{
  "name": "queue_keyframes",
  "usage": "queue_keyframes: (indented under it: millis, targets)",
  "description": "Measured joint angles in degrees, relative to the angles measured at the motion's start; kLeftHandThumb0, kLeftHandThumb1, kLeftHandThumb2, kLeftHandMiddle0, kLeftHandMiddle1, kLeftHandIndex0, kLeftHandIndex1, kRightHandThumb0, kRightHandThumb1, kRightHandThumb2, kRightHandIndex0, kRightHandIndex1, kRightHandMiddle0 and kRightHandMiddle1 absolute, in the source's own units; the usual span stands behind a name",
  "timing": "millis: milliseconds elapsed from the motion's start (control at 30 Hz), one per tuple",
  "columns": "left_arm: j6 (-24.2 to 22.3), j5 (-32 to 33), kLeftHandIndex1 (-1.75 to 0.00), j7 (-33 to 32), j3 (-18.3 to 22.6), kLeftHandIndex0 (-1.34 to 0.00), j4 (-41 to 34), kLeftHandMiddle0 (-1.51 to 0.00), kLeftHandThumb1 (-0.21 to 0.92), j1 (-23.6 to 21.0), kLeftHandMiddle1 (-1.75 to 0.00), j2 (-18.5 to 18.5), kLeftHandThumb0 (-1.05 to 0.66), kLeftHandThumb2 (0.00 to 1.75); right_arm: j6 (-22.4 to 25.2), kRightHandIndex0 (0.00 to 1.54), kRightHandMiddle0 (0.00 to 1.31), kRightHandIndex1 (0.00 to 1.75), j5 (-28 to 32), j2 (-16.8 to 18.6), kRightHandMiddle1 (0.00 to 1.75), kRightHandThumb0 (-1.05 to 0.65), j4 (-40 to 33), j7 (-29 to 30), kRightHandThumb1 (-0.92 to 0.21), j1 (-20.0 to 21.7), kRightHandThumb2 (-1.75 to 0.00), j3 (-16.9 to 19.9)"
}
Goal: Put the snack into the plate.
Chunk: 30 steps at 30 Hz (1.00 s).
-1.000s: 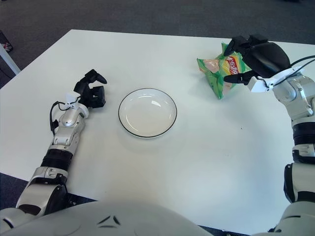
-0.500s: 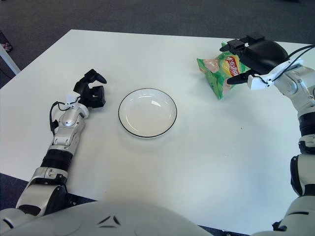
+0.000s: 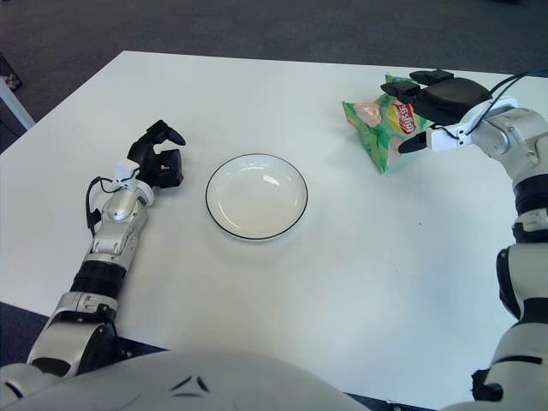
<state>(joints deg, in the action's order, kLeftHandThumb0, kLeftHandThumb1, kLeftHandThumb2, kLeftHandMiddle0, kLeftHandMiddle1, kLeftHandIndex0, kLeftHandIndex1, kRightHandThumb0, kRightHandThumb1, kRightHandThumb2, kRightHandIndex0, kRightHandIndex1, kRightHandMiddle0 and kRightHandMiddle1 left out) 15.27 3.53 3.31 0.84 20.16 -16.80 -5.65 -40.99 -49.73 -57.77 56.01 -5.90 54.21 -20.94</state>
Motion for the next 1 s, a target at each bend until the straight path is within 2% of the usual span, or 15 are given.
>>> queue_keyframes:
  millis: [367, 1000]
  targets:
    - [-0.47, 0.06, -1.75, 0.04, -0.02, -0.55, -0.05, -1.23, 0.4, 0.06, -1.75, 0.0, -0.45, 1.21, 0.36, 0.0, 0.0, 0.0, -3.4, 1.07, 0.0, -1.05, 6.76, 1.51, -0.79, 4.97, -0.14, -5.82]
    - [-0.44, 0.11, -1.75, 0.15, 0.03, -0.53, -0.18, -1.22, 0.42, 0.08, -1.75, 0.0, -0.45, 1.19, 4.25, 0.0, 0.0, 0.0, -7.84, 5.24, 0.0, -1.05, 13.59, 8.59, -0.81, 8.42, -0.13, -13.82]
